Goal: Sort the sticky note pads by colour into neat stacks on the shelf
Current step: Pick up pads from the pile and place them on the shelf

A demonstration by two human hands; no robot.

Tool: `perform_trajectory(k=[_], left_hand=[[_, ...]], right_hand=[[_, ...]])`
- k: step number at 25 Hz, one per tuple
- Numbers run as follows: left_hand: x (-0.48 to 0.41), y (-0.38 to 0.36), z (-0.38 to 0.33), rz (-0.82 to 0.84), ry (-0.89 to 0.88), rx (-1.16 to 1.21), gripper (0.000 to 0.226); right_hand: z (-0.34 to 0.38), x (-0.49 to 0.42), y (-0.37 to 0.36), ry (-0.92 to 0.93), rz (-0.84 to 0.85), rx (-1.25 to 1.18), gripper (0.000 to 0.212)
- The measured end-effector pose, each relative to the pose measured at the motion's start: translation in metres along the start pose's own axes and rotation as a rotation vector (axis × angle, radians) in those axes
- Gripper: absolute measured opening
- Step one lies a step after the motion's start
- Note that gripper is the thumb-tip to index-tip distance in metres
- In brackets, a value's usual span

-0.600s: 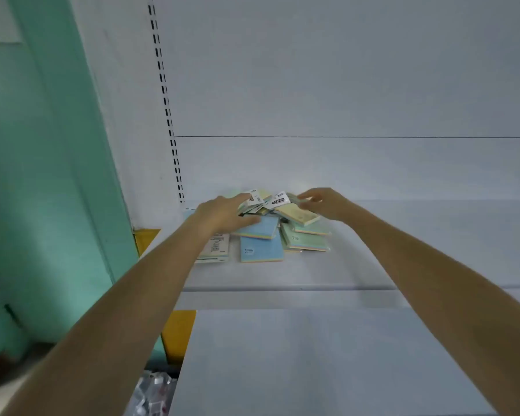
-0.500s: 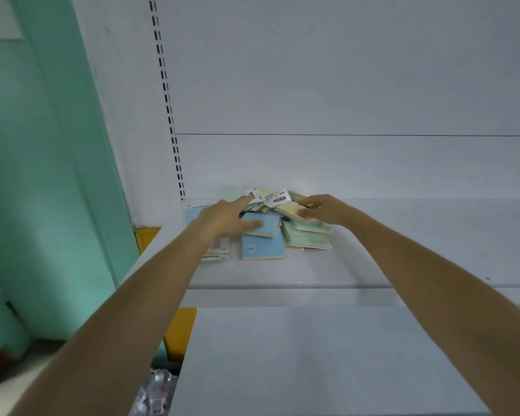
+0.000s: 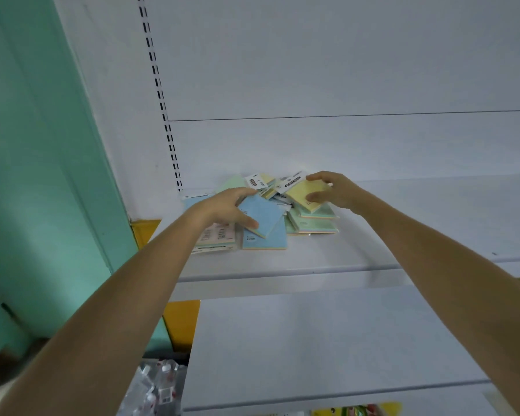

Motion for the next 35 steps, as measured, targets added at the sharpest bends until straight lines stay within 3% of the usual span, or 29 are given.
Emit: perform_trajectory(k=[4,9,16,23,35], left_hand=[[-0.004,0.003,-0.008,0.039,-0.104,-0.033,0.065],[-0.024,-0.001,-0.023,-0.156,-0.182,0.259,0.035],[-0.075,-0.078,-0.091,-0.185,-0.256,0.470,0.056],[-0.116,-0.195,-0.195,-0.190,-0.319,0.592,0.058],[-0.239,-0.363,-0.366,0.048,-0.378,0.558,0.058]], right_hand=[[-0.007,0.009,0.005,-0.004,-0.146,-0.147,0.044],[-0.038,0.020,0.028,-0.055,-0.329,-0.426,0.052],[-0.116,0.062,0.113,-0.193,-0.426,-0.533,0.050],[-0.220,0.100,0.229,-0.239,-0.470,-0.452,0.051],[-0.369,0.120,0.396,-0.393,-0.688,-0.363,0.050]])
Point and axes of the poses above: each hand's wrist, its own x-axis away from the middle knuckle, its own y-axis out of the back of the hand, z = x × y, the point moved 3 cm from there along -x, towards the middle knuckle, and after that the axes turned 7 degrees about x, right-handed, at the moved point
